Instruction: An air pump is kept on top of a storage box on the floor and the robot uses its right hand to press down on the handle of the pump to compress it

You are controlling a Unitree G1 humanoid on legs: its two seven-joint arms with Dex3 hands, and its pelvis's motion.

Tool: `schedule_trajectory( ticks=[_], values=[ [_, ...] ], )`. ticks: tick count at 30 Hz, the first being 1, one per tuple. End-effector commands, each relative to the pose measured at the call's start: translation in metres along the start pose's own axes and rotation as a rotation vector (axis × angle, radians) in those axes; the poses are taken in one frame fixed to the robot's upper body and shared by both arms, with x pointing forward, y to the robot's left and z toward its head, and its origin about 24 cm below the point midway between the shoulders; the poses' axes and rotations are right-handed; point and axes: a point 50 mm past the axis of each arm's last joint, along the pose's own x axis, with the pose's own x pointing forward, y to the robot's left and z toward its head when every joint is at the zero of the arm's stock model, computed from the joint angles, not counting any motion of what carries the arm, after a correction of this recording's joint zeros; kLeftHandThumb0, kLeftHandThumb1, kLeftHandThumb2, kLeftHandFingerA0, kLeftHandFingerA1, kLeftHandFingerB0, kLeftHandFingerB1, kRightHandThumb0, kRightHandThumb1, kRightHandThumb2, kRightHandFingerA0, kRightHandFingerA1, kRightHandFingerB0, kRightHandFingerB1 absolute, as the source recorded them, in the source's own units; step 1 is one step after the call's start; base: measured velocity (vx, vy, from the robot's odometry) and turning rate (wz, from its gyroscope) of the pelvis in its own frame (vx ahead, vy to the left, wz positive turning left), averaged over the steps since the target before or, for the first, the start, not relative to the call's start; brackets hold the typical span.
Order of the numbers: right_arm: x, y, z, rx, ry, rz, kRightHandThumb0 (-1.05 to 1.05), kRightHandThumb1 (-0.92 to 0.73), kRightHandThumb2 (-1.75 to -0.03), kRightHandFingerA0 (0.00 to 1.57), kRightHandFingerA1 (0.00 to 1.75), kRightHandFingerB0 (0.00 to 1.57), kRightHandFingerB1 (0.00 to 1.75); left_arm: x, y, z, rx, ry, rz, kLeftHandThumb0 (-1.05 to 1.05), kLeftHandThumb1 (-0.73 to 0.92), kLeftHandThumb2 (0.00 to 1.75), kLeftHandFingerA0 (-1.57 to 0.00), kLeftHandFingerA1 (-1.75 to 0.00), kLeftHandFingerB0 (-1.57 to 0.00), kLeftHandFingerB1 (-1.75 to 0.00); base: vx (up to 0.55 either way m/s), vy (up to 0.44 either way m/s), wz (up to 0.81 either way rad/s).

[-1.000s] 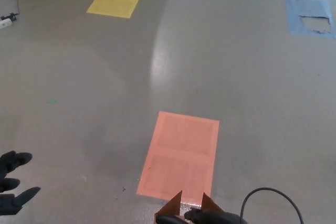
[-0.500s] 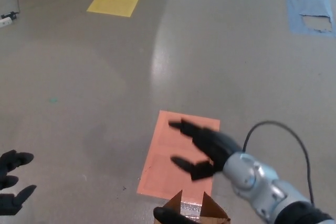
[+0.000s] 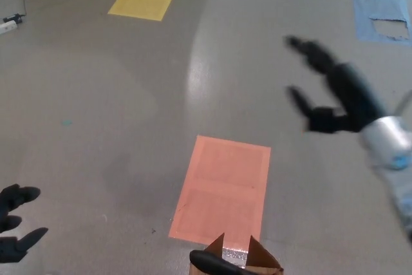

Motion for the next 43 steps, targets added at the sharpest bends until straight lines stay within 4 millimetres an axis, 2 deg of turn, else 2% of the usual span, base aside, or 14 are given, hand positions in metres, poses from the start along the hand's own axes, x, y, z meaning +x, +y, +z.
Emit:
schedule_trajectory(
  ticks=[1,8,9,17,19,21,27,30,33,34,36,39,41,43],
  values=[
    [-0.030,-0.023,-0.061,0.114,0.201,-0.103,-0.74,-0.70,-1.02,0.00,0.38,0.14,0.35,-0.007,-0.009,-0.018,-0.009,0.048,-0.008,-0.44,0.70,0.71,-0.17,-0.37,-0.14,-0.33,0.00,0.000,0.00],
    [-0.062,-0.017,-0.120,0.294,0.483,-0.247,-0.77,-0.68,-0.96,0.00,0.38,0.11,0.37,-0.006,-0.007,-0.015,-0.048,0.031,-0.008,-0.43,0.72,0.70,-0.15,-0.36,-0.13,-0.32,0.00,0.000,0.00],
    [-0.073,-0.009,-0.132,0.253,0.565,-0.240,-0.34,-0.57,-1.11,0.00,0.48,0.00,0.46,-0.007,-0.008,-0.017,-0.033,0.038,-0.004,-0.44,0.71,0.71,-0.16,-0.36,-0.14,-0.33,0.00,0.000,0.00],
    [-0.116,0.033,-0.165,0.132,0.840,-0.102,-0.68,-0.68,-0.98,0.02,0.40,0.11,0.42,-0.012,-0.016,-0.028,-0.015,0.059,-0.014,-0.24,0.61,1.07,-0.08,-0.51,-0.07,-0.50,0.00,0.000,0.00],
    [-0.120,0.039,-0.167,0.094,0.870,-0.057,-0.33,-0.59,-1.11,0.00,0.49,0.00,0.46,-0.012,-0.016,-0.028,-0.011,0.060,-0.016,-0.23,0.62,1.07,-0.07,-0.51,-0.06,-0.50,0.00,0.000,0.00],
    [-0.124,0.043,-0.170,0.078,0.896,-0.022,-0.69,-0.67,-0.97,0.03,0.40,0.09,0.41,-0.011,-0.015,-0.027,-0.013,0.058,-0.016,-0.44,0.71,0.71,-0.16,-0.36,-0.14,-0.33,0.00,0.000,0.00],
    [-0.129,0.047,-0.173,0.026,0.967,0.114,-0.67,-0.75,-1.06,0.04,0.39,0.04,0.32,-0.006,-0.005,-0.015,-0.017,0.037,0.013,-0.43,0.71,0.70,-0.15,-0.36,-0.14,-0.33,0.00,0.000,0.00],
    [-0.141,0.054,-0.179,-0.011,1.014,0.198,-0.68,-0.92,-0.70,0.12,0.29,0.11,0.23,-0.011,-0.006,-0.023,-0.026,0.050,0.009,-0.44,0.71,0.70,-0.15,-0.36,-0.13,-0.33,0.00,0.000,0.00],
    [-0.154,0.057,-0.184,0.008,1.064,0.275,-0.69,-0.73,-1.06,0.09,0.45,0.02,0.38,-0.013,-0.009,-0.030,-0.019,0.075,0.002,-0.44,0.69,0.71,-0.17,-0.36,-0.15,-0.33,0.00,0.000,0.00],
    [-0.154,0.057,-0.184,0.020,1.066,0.278,-0.68,-0.92,-0.68,0.20,0.30,0.18,0.28,-0.013,-0.009,-0.030,-0.019,0.077,0.004,-0.23,0.61,1.07,-0.07,-0.51,-0.06,-0.50,0.00,0.000,0.00],
    [-0.152,0.059,-0.183,0.039,1.065,0.284,-0.34,-0.57,-1.11,0.00,0.47,0.00,0.46,-0.013,-0.006,-0.029,-0.022,0.079,0.008,-0.44,0.70,0.71,-0.17,-0.37,-0.14,-0.33,0.00,0.000,0.00],
    [-0.158,0.067,-0.184,0.053,1.080,0.305,-0.34,-0.57,-1.11,0.00,0.48,0.00,0.46,-0.017,-0.006,-0.036,-0.012,0.093,-0.005,-0.44,0.71,0.70,-0.15,-0.36,-0.13,-0.33,0.00,0.000,0.00],
    [-0.169,0.071,-0.188,0.041,1.103,0.326,-0.69,-0.92,-0.70,0.13,0.28,0.11,0.24,-0.021,-0.013,-0.044,-0.005,0.108,-0.021,-0.44,0.70,0.70,-0.17,-0.36,-0.15,-0.33,0.00,0.000,0.00],
    [-0.178,0.073,-0.191,0.031,1.118,0.331,-0.72,-0.73,-1.04,0.15,0.46,0.00,0.36,-0.024,-0.019,-0.048,-0.004,0.115,-0.029,-0.23,0.61,1.06,-0.08,-0.51,-0.07,-0.50,0.00,0.000,0.00]
  ],
)
